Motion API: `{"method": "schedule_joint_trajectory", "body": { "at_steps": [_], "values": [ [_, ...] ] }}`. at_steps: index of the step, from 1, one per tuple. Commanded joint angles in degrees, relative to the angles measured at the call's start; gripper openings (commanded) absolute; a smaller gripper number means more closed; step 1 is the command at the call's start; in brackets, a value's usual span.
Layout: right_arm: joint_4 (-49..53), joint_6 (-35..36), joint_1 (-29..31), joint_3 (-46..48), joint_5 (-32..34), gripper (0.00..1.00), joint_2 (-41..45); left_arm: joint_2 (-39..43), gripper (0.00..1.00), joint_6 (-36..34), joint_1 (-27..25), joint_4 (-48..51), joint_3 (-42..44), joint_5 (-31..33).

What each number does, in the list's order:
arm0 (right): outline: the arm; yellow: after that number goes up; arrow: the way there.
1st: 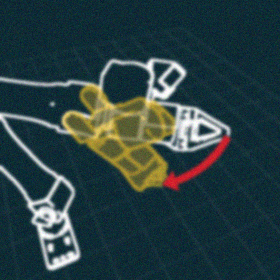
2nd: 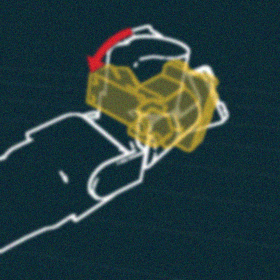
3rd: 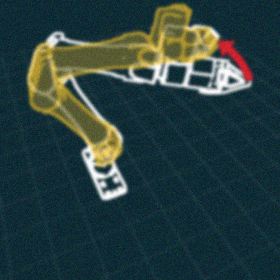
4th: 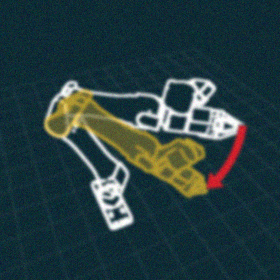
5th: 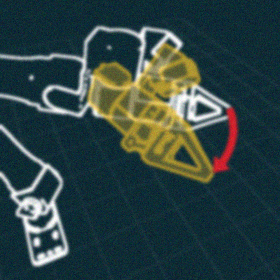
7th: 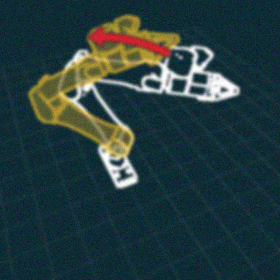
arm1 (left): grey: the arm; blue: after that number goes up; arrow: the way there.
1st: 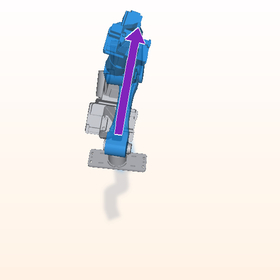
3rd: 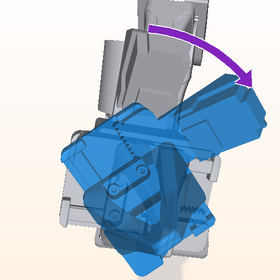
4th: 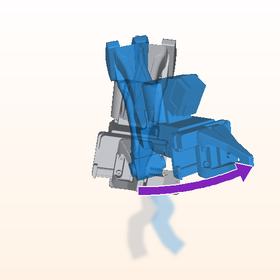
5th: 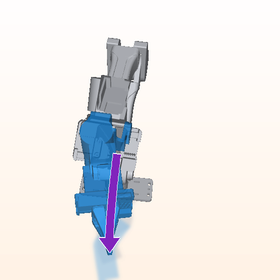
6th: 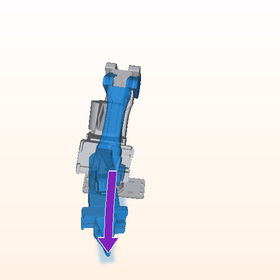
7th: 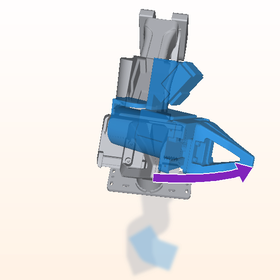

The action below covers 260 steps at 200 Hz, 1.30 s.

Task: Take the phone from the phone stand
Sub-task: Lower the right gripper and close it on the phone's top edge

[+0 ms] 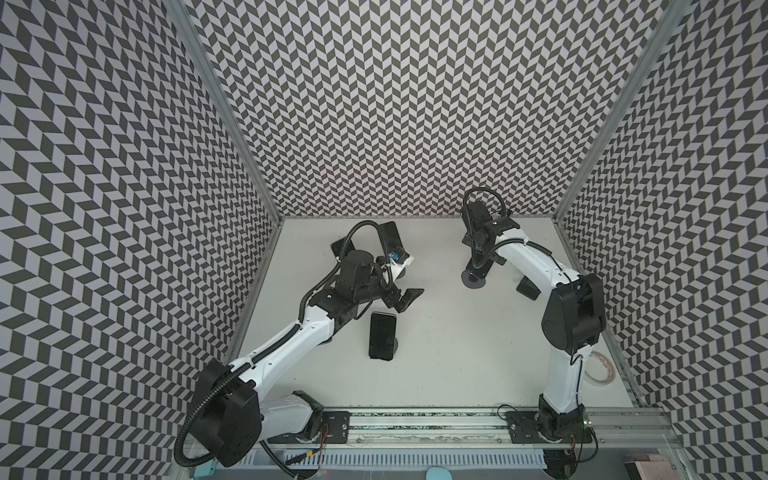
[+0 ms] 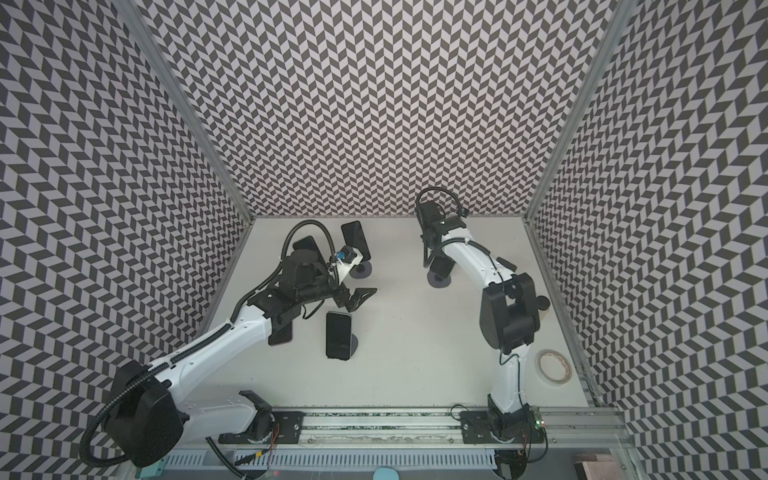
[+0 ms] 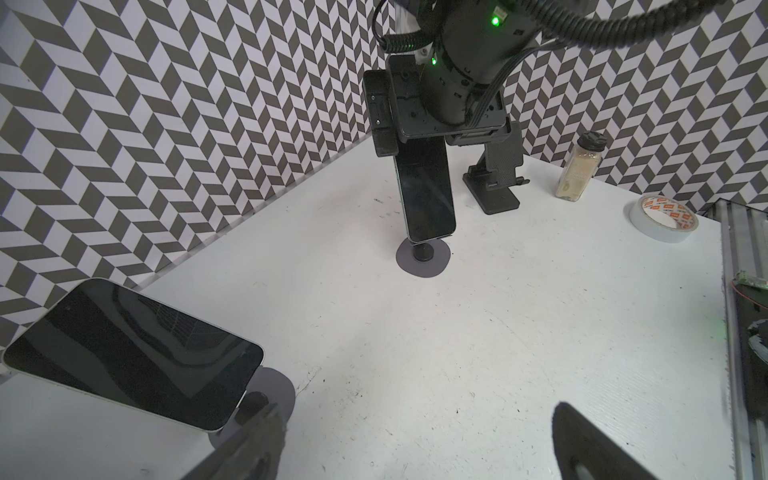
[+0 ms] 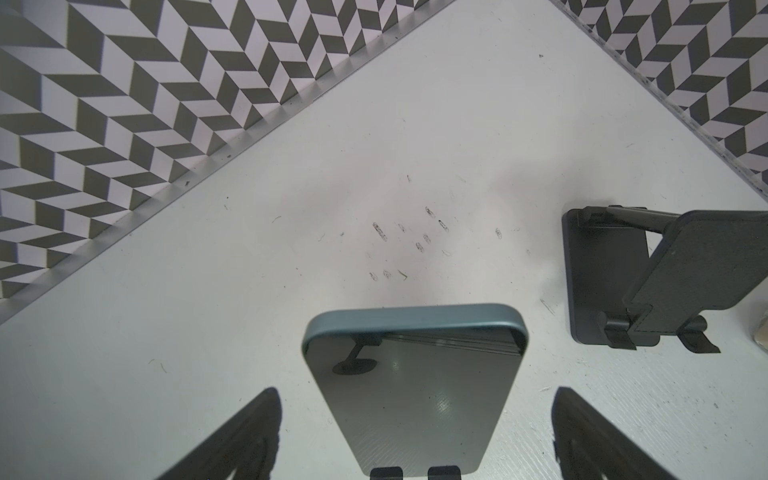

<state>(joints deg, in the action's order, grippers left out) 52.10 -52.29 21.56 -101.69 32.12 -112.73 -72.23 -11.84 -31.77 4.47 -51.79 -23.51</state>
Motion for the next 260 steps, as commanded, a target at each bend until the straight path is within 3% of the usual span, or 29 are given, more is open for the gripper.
{"method": "schedule_joint_trajectory", "body": {
  "at_steps": [1,260],
  "values": [
    [-1.46,0.18,-0.46,-1.75,-0.04,1.0,-0.83,-0.37,1.0,-1.57,-0.52,0.92,-2.3,-1.23],
    [-2.92,0.54,-2.3,0.12,-3.64,0.82,-3.21,-2.74,1.0,-3.53,-2.85,1.94,-3.93,-1.31]
  ]
}}
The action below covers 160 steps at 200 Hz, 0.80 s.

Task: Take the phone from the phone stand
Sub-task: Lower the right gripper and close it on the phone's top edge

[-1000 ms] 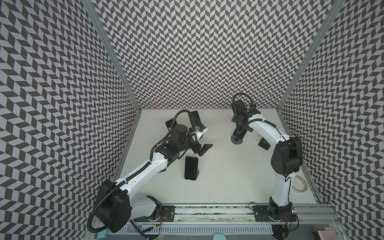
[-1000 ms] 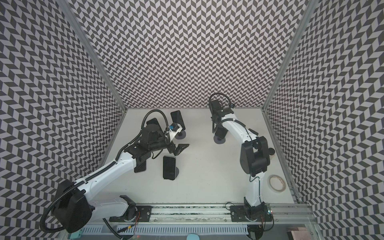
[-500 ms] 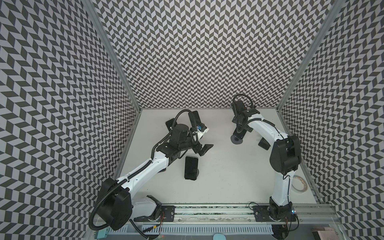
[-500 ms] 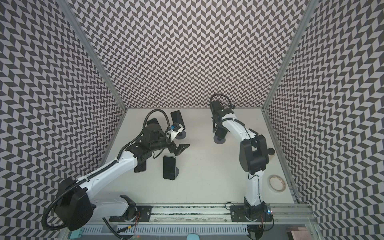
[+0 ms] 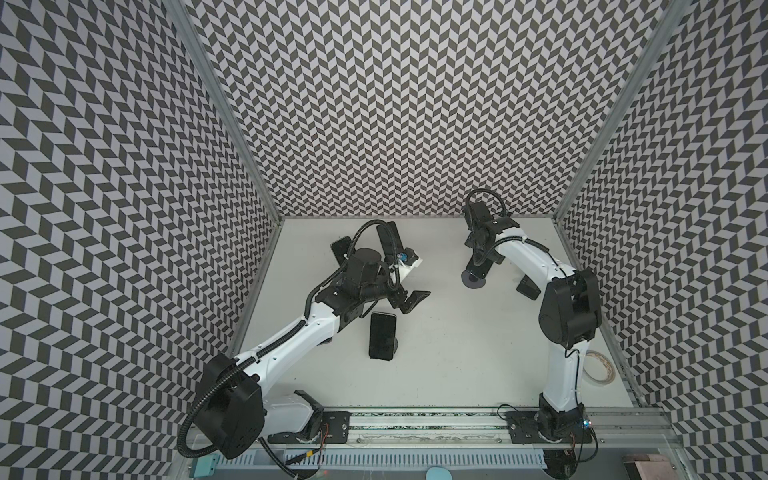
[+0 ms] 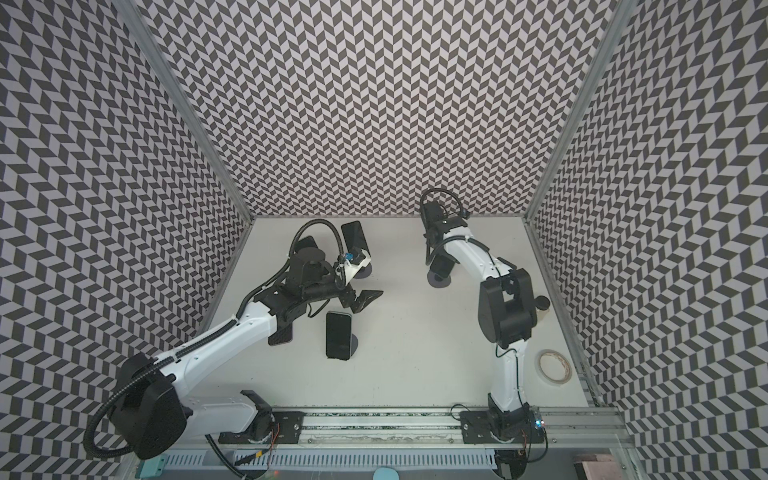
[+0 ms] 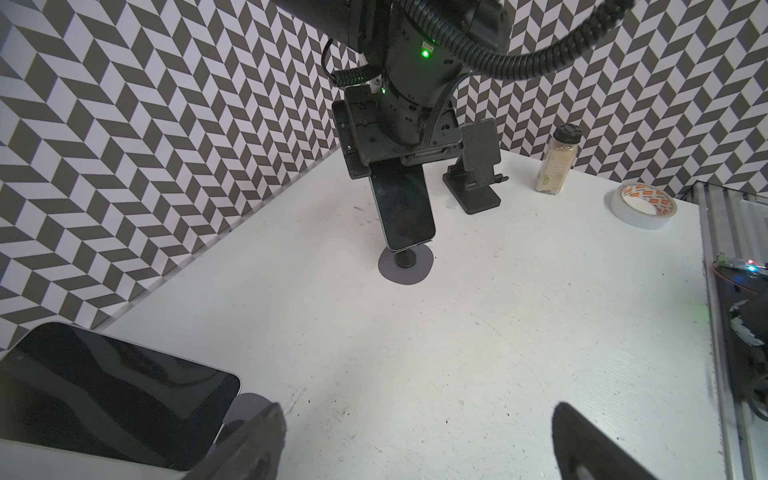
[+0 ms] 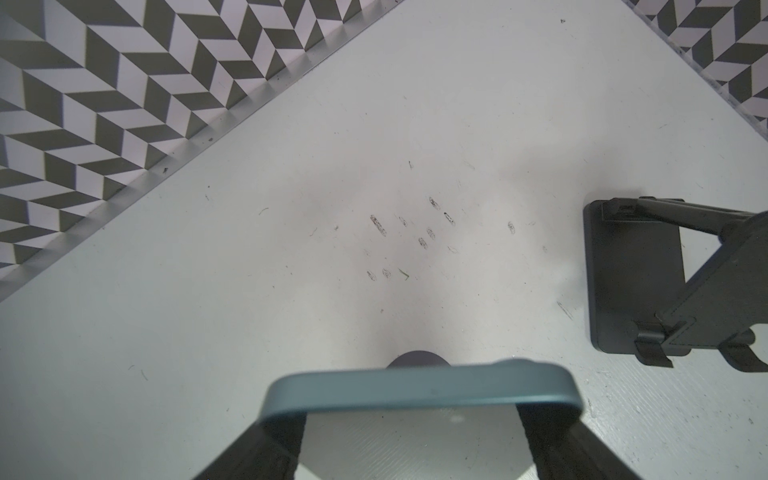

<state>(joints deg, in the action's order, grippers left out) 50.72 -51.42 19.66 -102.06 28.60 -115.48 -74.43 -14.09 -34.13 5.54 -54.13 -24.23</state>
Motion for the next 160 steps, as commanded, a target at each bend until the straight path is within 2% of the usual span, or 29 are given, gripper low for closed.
{"method": "schedule_joint_trajectory", "body": {
  "at_steps": [1,160],
  "values": [
    [-1.57,-0.34,-0.4,0.48,-0.17,0.82,-0.5,-0.54,1.0,-1.29,-0.5,0.87,-1.59,-0.57],
    [-1.98,1.27,-2.1,1.42,-4.63,0.67,0.58,0.02,1.0,-1.47,-0.58,0.46,-1.63,1.9]
  ]
}}
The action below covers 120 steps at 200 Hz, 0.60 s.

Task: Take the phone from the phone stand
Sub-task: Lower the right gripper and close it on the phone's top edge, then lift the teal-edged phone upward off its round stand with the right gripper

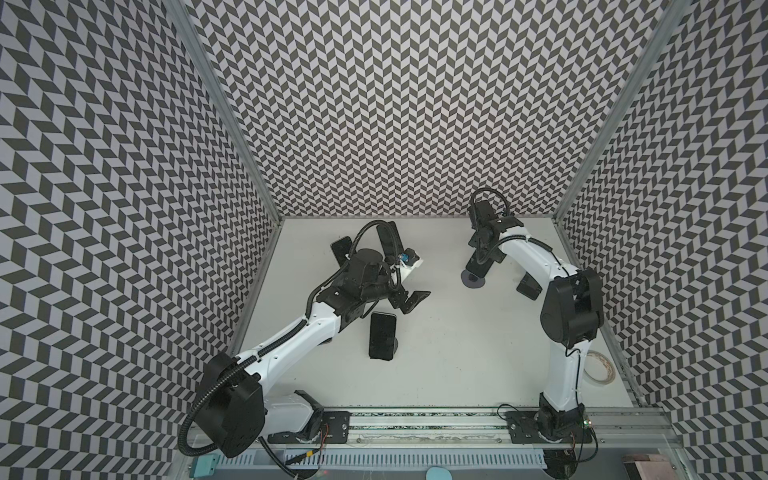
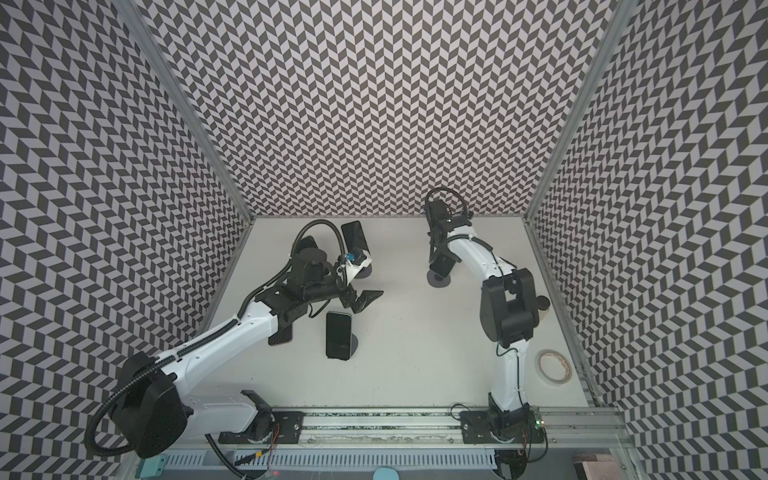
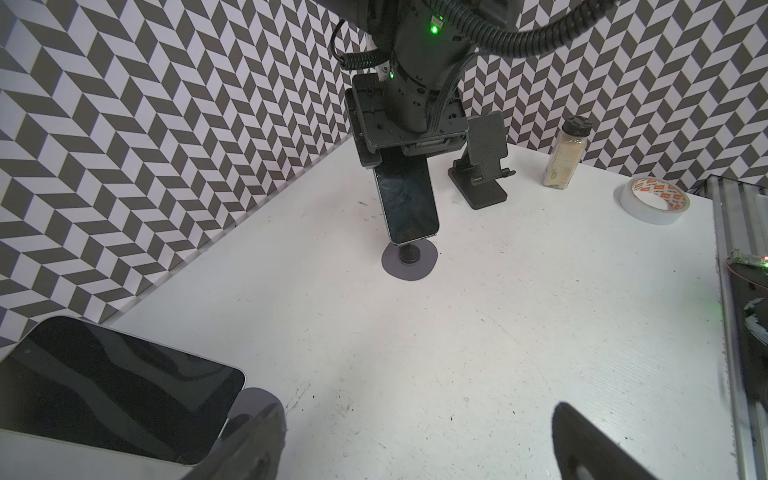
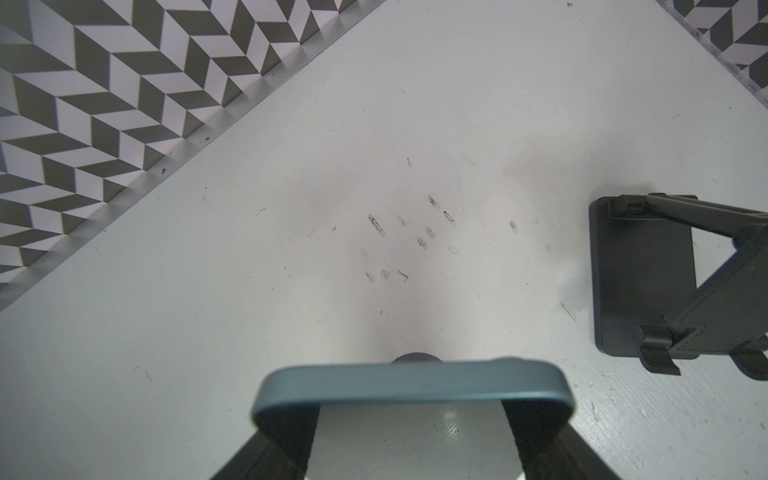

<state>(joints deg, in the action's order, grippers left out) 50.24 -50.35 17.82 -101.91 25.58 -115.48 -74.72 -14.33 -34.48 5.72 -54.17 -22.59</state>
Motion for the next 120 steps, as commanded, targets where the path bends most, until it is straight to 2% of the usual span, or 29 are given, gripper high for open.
{"method": "schedule_joint_trajectory", "body": {
  "at_steps": [1,120],
  "values": [
    [-1.52,0.22,-0.25,1.27,-1.6,0.67,0.55,0.29,1.0,-1.23,-0.19,0.23,-1.61,0.26],
    [-2.92,2.88,-0.25,0.81,0.33,0.61,2.37,0.82,1.0,-1.18,-0.23,0.12,-1.46,0.11]
  ]
}}
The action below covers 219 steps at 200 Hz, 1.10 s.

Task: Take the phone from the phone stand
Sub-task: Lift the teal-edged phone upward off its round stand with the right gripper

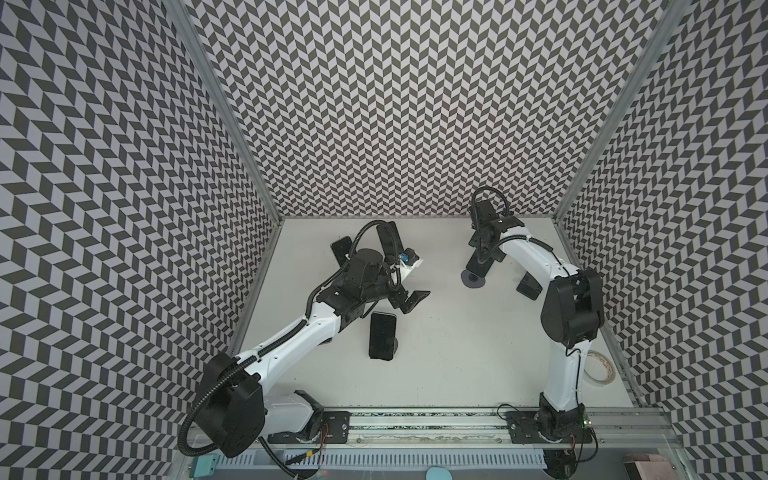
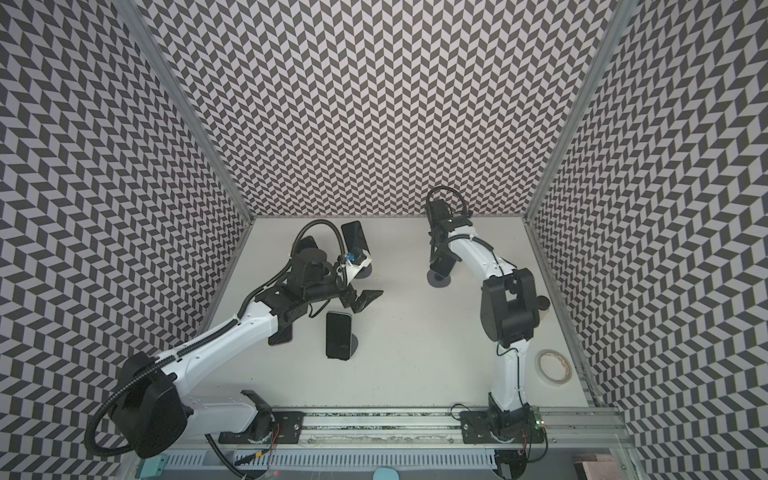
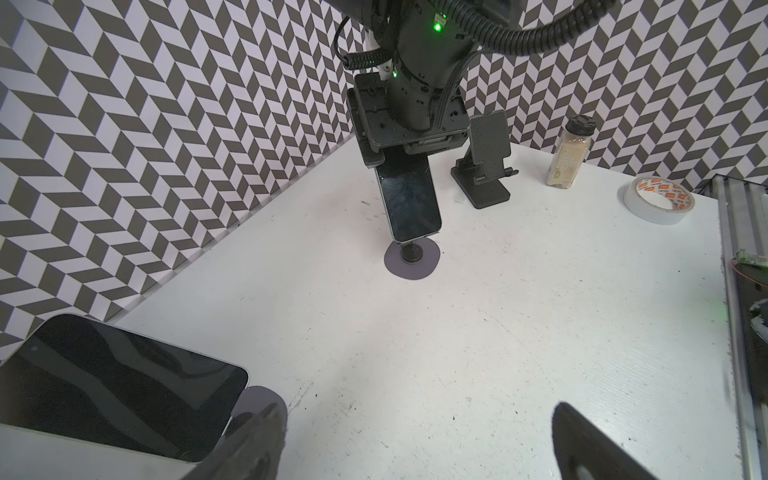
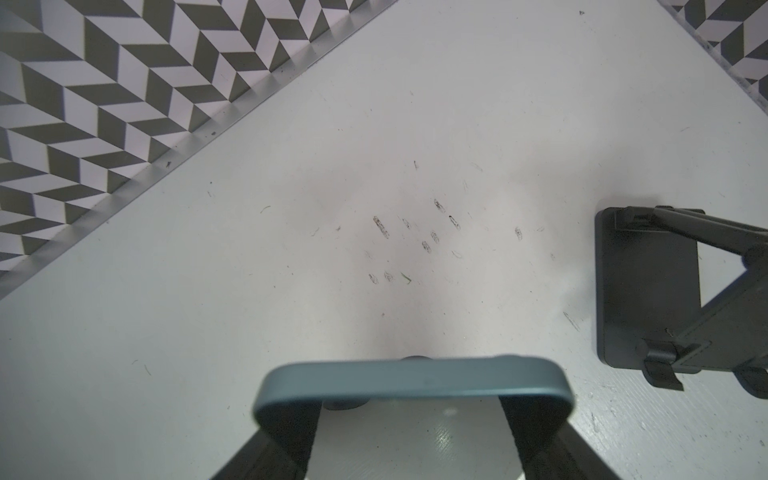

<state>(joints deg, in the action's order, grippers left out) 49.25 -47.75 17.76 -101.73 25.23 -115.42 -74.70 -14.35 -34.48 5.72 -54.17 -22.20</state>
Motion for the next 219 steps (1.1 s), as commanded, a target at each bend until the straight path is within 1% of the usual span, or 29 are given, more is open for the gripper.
{"method": "schedule_joint_trajectory", "body": {
  "at_steps": [1,142,219],
  "values": [
    [-1.91,0.33,-0.14,0.61,0.68,0.61,2.35,0.83,1.0,-1.14,-0.24,0.1,-1.46,-0.25],
    [-2.84,1.24,0.19,0.39,2.85,0.61,4.36,1.31,1.0,-1.22,-0.23,0.16,-1.11,0.22],
    [-3.64,2.12,0.26,0.44,2.59,0.61,5.84,1.83,1.0,-1.4,-0.24,0.52,-1.64,0.32]
  ]
}}
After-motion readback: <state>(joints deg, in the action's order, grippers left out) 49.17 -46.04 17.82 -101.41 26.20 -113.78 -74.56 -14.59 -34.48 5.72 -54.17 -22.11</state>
